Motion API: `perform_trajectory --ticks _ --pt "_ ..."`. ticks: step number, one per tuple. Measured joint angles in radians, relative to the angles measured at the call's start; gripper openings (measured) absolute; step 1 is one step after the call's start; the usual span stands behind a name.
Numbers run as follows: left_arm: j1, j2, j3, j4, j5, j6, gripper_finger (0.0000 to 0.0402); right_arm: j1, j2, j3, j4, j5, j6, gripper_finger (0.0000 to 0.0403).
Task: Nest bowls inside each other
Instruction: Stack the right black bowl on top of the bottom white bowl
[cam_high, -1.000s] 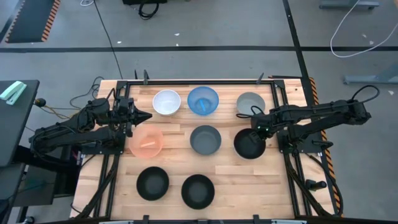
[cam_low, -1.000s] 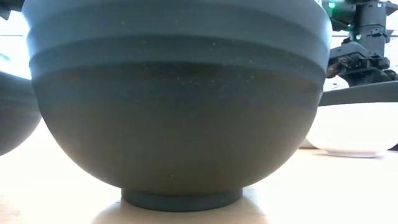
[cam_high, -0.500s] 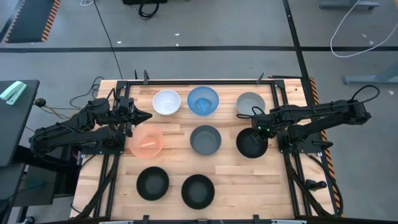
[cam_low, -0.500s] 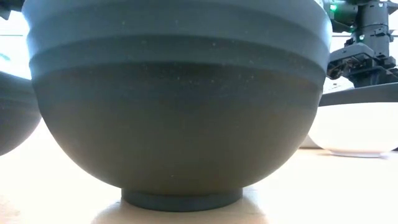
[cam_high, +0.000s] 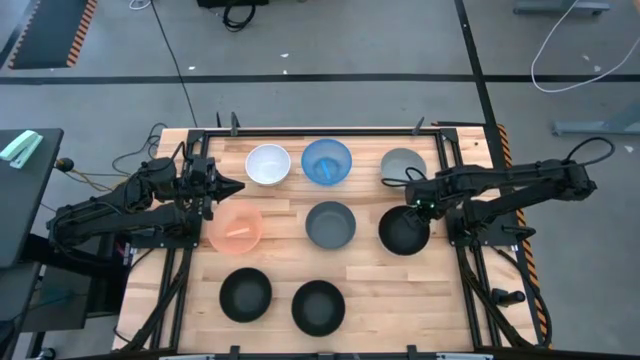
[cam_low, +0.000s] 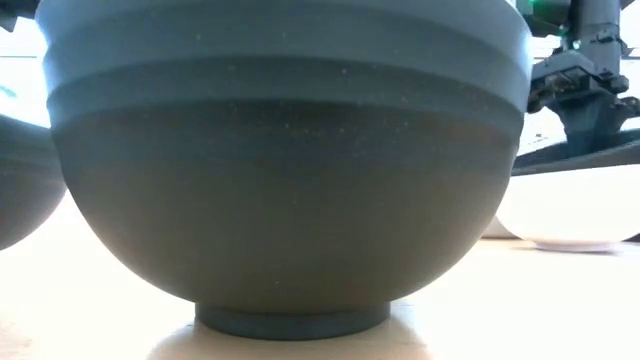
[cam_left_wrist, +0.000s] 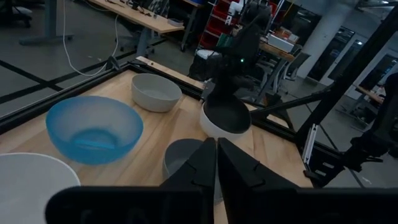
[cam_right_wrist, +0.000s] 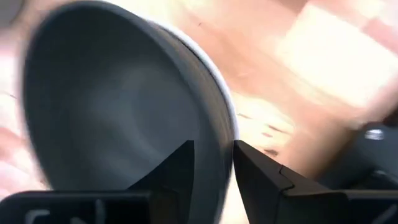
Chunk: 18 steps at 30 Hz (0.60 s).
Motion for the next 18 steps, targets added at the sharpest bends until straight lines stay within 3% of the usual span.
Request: perform_trajectory --ticks 6,18 --pt "0.000 0.000 0.000 0.000 0.000 0.000 0.0014 0.000 0.000 0.094 -0.160 0.057 0.000 0.0118" --pt "0.000 0.000 0.000 -0.001 0.000 0.006 0.0023 0.000 0.000 0.108 -0.223 0.086 0.016 0.0114"
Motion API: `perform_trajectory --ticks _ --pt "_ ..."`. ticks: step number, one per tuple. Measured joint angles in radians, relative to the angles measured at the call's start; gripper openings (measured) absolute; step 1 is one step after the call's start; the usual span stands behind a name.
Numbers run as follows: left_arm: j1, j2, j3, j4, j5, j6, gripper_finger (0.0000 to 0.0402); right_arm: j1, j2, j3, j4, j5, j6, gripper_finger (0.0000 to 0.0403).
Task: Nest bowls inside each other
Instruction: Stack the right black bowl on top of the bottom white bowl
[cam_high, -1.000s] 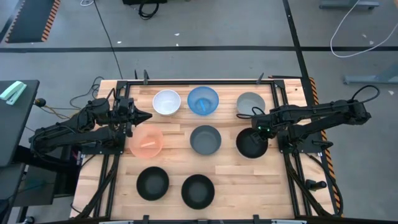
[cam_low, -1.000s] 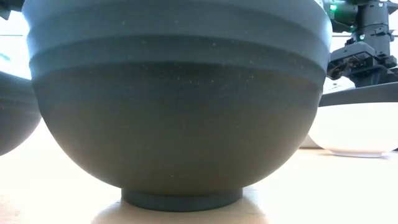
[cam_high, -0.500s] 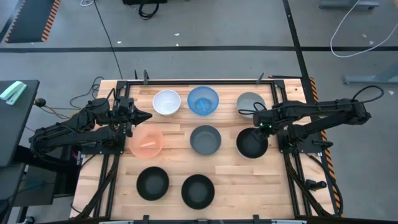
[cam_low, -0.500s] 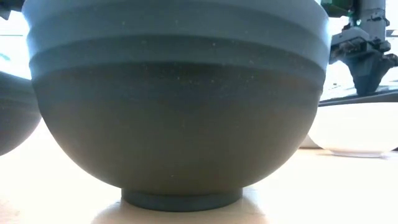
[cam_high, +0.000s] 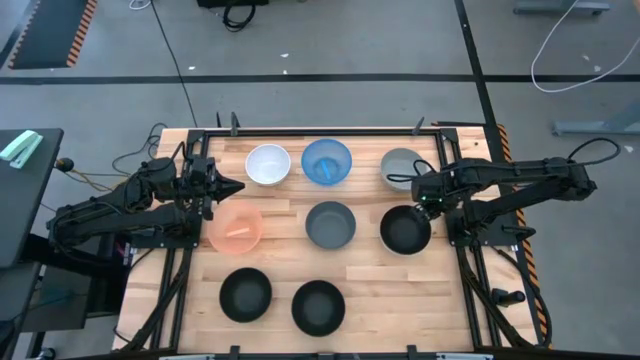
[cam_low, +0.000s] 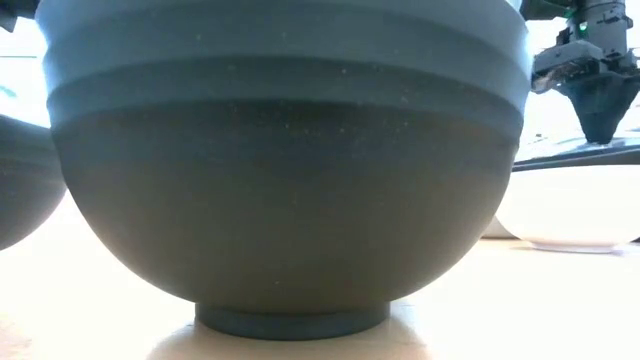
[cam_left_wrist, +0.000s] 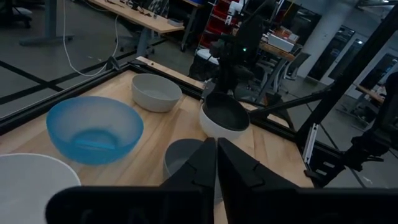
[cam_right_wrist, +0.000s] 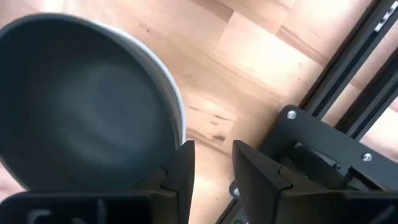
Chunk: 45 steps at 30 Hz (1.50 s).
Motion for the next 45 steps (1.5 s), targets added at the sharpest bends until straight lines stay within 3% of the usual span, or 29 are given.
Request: perform_trajectory --ticks 5,11,24,36,45 --pt "0.000 0.000 0.000 0.000 0.000 0.001 0.0013 0.000 0.013 0.000 0.046 0.000 -0.035 0.0087" --pt "0.000 0.000 0.000 0.000 0.000 0.001 0.0014 0.001 0.023 0.000 0.078 0.017 -0.069 0.0008" --pt "0.000 0.000 0.000 0.000 0.000 -0.020 0.0011 0.001 0.028 -0.007 0.101 0.031 -0.069 0.0004" --pt "0.000 0.000 0.000 -0.001 0.000 -0.031 0.0026 0.001 0.028 -0.112 0.205 -0.001 -0.066 0.0001" --pt "0.000 0.000 0.000 0.000 0.000 -0.028 0.0011 0.001 0.025 -0.094 0.183 0.000 -0.087 0.0000"
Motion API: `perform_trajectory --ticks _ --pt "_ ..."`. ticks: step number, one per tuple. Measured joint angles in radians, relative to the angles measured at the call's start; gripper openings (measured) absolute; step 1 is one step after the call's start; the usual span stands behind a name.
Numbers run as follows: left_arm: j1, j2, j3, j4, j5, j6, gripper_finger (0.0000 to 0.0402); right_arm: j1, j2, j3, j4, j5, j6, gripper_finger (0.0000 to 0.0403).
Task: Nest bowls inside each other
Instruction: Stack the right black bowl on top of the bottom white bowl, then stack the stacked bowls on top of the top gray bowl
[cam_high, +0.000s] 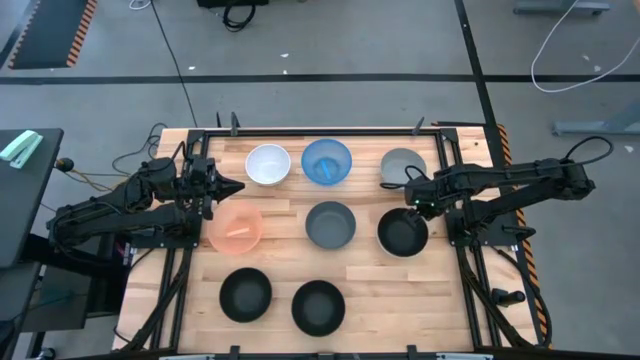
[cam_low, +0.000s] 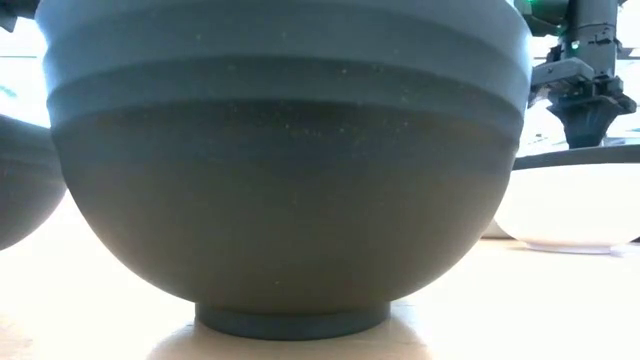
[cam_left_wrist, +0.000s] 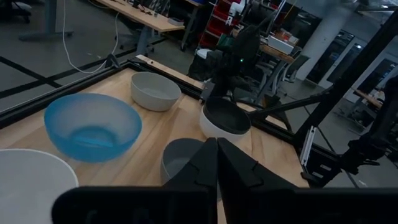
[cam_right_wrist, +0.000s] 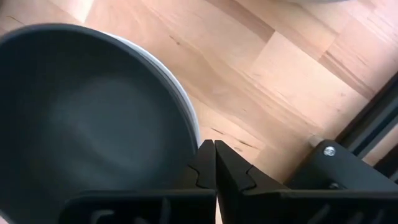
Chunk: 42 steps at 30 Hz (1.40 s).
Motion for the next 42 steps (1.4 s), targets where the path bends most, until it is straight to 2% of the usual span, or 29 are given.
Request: perform_trajectory --ticks 5,11,18,26,34,42 --pt "0.000 0.000 0.000 0.000 0.000 -0.003 0.0017 0.000 -0.011 0.001 -0.013 -0.015 0.026 0.0004" --pt "0.000 0.000 0.000 0.000 0.000 -0.004 0.0026 0.000 -0.012 0.045 -0.013 -0.089 0.028 0.0027" --pt "0.000 0.000 0.000 0.000 0.000 -0.004 0.0017 0.000 -0.012 0.076 -0.019 -0.091 0.010 0.0049" --pt "0.000 0.000 0.000 0.000 0.000 0.000 0.0011 0.000 -0.012 0.076 -0.060 -0.076 -0.008 0.0100" --pt "0.000 0.000 0.000 -0.015 0.000 0.002 0.0026 0.000 -0.012 0.075 -0.064 -0.075 -0.016 0.0152" --pt "0.000 0.000 0.000 -0.043 0.000 0.003 0.0015 -0.001 -0.012 -0.018 0.014 -0.089 -0.008 0.0171"
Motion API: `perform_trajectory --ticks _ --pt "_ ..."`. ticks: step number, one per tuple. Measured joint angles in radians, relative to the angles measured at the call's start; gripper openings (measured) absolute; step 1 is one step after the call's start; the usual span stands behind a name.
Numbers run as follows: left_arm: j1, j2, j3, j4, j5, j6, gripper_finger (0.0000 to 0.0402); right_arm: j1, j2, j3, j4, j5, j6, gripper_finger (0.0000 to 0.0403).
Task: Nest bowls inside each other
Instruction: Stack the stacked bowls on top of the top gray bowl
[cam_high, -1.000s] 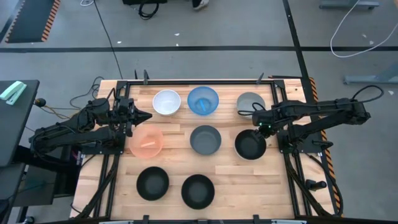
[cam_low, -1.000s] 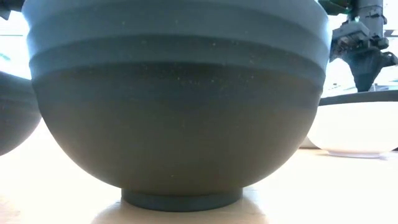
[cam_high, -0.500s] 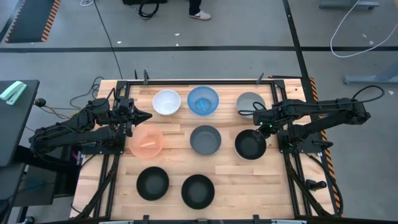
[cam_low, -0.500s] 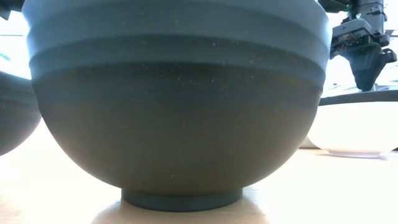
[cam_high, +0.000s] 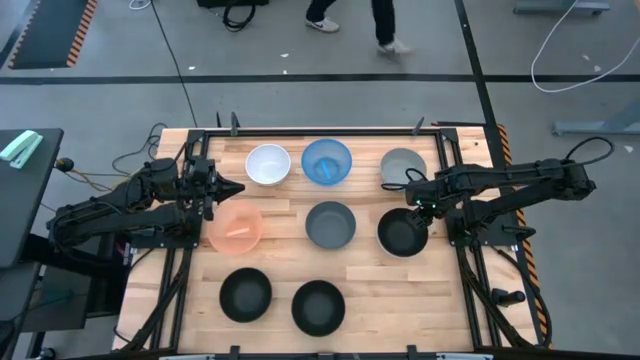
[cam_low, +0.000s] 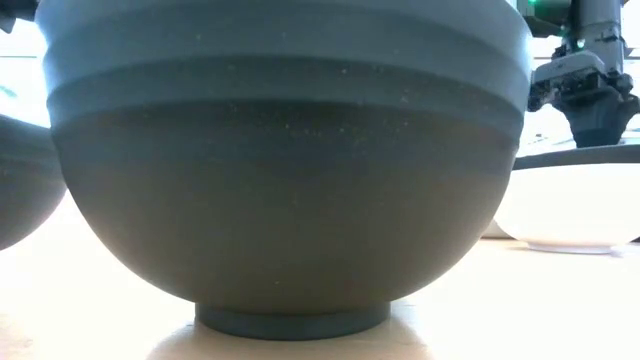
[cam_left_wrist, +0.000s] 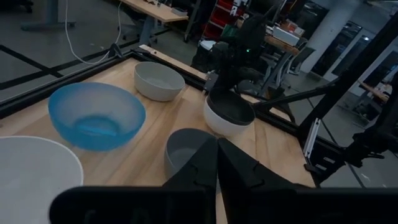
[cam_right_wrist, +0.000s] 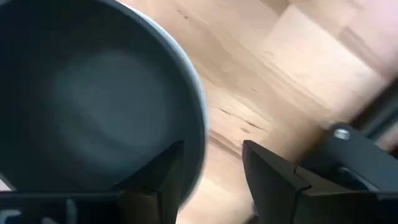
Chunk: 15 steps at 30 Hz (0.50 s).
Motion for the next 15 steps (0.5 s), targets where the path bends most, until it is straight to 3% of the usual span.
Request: perform_trajectory --ticks 15 --pt "0.000 0.000 0.000 -0.002 0.000 -0.019 0.0026 0.000 0.000 -0.200 0.268 -0.043 0.037 0.0169"
